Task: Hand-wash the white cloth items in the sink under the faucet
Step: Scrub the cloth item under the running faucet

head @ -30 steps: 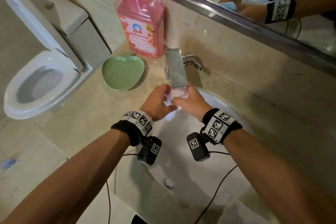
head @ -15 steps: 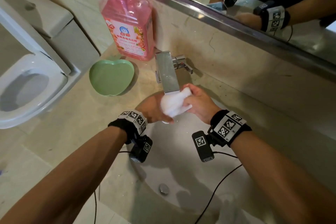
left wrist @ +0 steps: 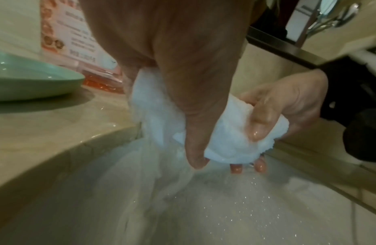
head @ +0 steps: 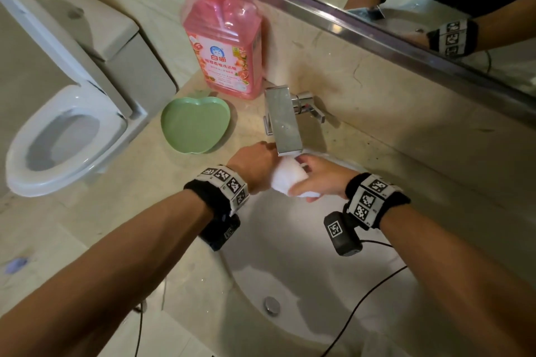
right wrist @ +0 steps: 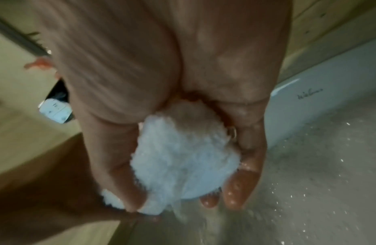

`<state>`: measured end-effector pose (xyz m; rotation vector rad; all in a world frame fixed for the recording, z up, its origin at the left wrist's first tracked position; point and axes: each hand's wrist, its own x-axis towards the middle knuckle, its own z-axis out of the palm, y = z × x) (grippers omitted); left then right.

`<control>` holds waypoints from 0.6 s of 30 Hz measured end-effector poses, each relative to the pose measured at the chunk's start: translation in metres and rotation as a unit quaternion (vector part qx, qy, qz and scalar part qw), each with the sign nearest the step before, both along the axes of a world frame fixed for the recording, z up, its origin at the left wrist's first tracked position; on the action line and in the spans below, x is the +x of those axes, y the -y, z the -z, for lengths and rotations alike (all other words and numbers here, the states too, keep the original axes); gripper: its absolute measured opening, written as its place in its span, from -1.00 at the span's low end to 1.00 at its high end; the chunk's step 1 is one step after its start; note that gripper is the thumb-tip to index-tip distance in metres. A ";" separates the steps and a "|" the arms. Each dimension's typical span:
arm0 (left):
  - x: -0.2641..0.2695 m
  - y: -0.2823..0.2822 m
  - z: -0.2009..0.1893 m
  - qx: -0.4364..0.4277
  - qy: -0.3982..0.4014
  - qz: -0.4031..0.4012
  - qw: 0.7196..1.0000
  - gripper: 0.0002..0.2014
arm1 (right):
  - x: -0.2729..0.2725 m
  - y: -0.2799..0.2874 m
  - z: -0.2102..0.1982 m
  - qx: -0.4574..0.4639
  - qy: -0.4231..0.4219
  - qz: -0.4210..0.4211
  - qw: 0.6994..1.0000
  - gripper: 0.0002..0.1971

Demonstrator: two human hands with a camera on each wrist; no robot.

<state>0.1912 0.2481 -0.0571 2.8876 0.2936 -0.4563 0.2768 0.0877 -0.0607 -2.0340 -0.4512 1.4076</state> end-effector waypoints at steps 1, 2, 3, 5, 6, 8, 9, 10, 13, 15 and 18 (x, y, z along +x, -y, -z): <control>0.002 0.002 0.000 0.013 -0.007 0.034 0.999 -0.57 | -0.001 -0.001 -0.001 -0.018 0.029 -0.040 0.999 -0.42; 0.003 0.004 -0.001 0.025 -0.011 0.068 0.997 -0.59 | -0.003 -0.003 -0.002 -0.039 0.069 -0.081 0.994 -0.45; 0.005 0.007 -0.003 0.037 -0.016 0.085 0.996 -0.63 | -0.004 -0.003 -0.002 -0.064 0.114 -0.118 0.984 -0.44; 0.007 0.009 -0.007 0.037 -0.020 0.089 0.995 -0.76 | -0.004 -0.002 0.000 -0.088 0.193 -0.156 0.965 -0.37; 0.008 0.010 -0.007 0.034 -0.021 0.084 0.996 -0.78 | -0.004 -0.003 0.001 -0.081 0.219 -0.154 0.960 -0.37; 0.010 0.010 -0.006 0.026 -0.034 0.059 0.997 -0.71 | -0.002 -0.005 0.003 -0.057 0.275 -0.162 0.946 -0.39; 0.012 0.011 -0.004 0.023 -0.034 0.041 0.998 -0.67 | -0.001 -0.007 0.005 -0.051 0.310 -0.175 0.933 -0.38; 0.013 0.010 -0.001 0.013 -0.030 0.021 0.999 -0.64 | 0.000 -0.008 0.005 -0.050 0.345 -0.192 0.917 -0.38; 0.015 0.013 0.004 -0.023 -0.035 -0.015 0.999 -0.62 | -0.001 -0.012 0.006 -0.029 0.434 -0.265 0.861 -0.61; 0.015 0.014 0.009 -0.019 -0.055 -0.008 0.998 -0.62 | -0.002 -0.015 0.005 -0.039 0.453 -0.315 0.833 -0.89; 0.014 0.014 0.018 0.007 -0.100 -0.016 0.995 -0.64 | -0.004 -0.016 0.007 -0.069 0.470 -0.377 0.795 -0.92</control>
